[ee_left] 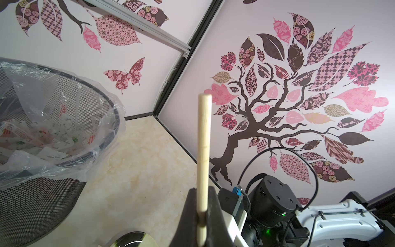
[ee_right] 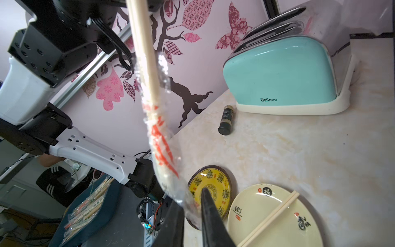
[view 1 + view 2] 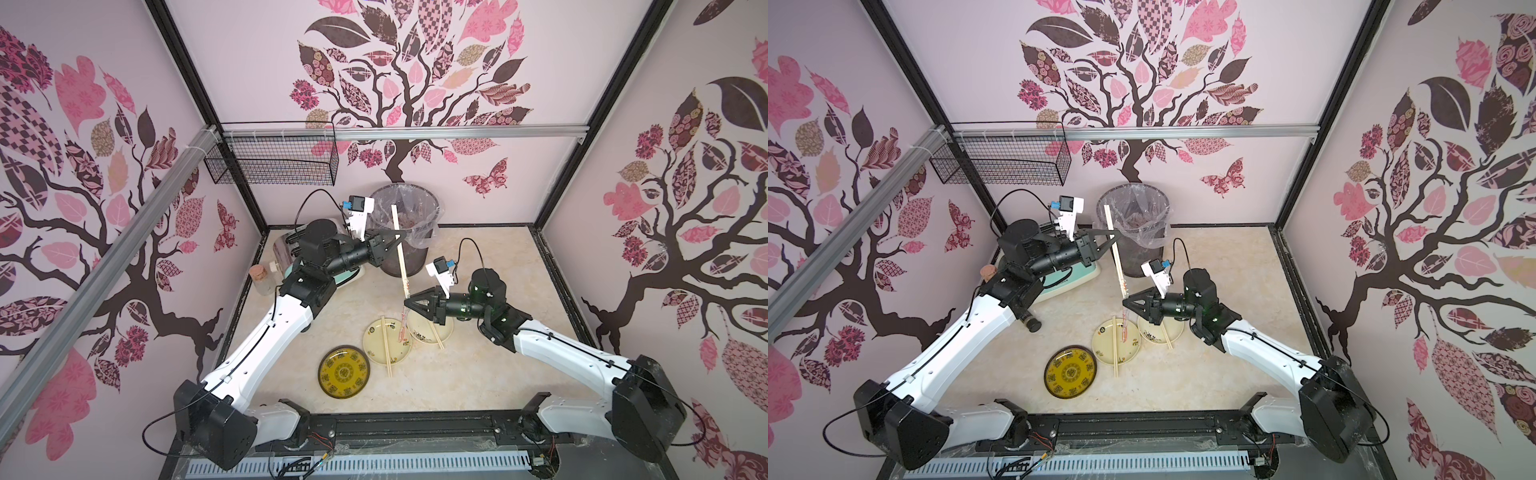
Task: Remove the packaging of disposable chopsticks
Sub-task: Remove the packet bag from the disposable chopsticks.
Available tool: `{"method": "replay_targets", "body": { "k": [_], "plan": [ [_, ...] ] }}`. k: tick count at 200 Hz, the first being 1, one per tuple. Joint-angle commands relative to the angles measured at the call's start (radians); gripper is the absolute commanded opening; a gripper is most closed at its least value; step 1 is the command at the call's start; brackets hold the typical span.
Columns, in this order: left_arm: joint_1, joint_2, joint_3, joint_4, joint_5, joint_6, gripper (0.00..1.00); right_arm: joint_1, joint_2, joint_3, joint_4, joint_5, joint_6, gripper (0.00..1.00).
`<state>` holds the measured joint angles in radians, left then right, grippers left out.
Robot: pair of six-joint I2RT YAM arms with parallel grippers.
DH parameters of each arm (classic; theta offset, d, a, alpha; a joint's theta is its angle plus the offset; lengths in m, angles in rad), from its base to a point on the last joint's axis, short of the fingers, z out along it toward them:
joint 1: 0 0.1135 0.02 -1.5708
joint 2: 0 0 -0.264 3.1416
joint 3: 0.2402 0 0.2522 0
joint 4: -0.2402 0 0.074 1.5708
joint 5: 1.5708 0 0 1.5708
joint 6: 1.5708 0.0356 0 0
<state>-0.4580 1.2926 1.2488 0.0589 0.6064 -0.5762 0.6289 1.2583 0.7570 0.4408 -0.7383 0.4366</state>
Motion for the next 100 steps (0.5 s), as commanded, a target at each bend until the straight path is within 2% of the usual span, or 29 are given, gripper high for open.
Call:
{"method": "replay_targets", "body": {
  "k": [1,6,62,100],
  "plan": [
    [0.002,-0.017,0.000,0.004,-0.002,0.009,0.00,0.001,0.001,0.000,-0.014,0.032,-0.011,0.03],
    [0.001,-0.015,0.003,-0.001,-0.002,0.010,0.00,0.000,0.001,-0.007,-0.026,0.043,-0.015,0.00],
    [0.003,-0.006,0.007,-0.010,-0.017,0.015,0.00,0.000,-0.103,-0.136,-0.121,0.197,-0.044,0.00],
    [0.007,-0.001,0.000,-0.040,-0.011,0.024,0.00,0.001,-0.213,-0.109,-0.265,0.344,-0.111,0.00]
  ]
}}
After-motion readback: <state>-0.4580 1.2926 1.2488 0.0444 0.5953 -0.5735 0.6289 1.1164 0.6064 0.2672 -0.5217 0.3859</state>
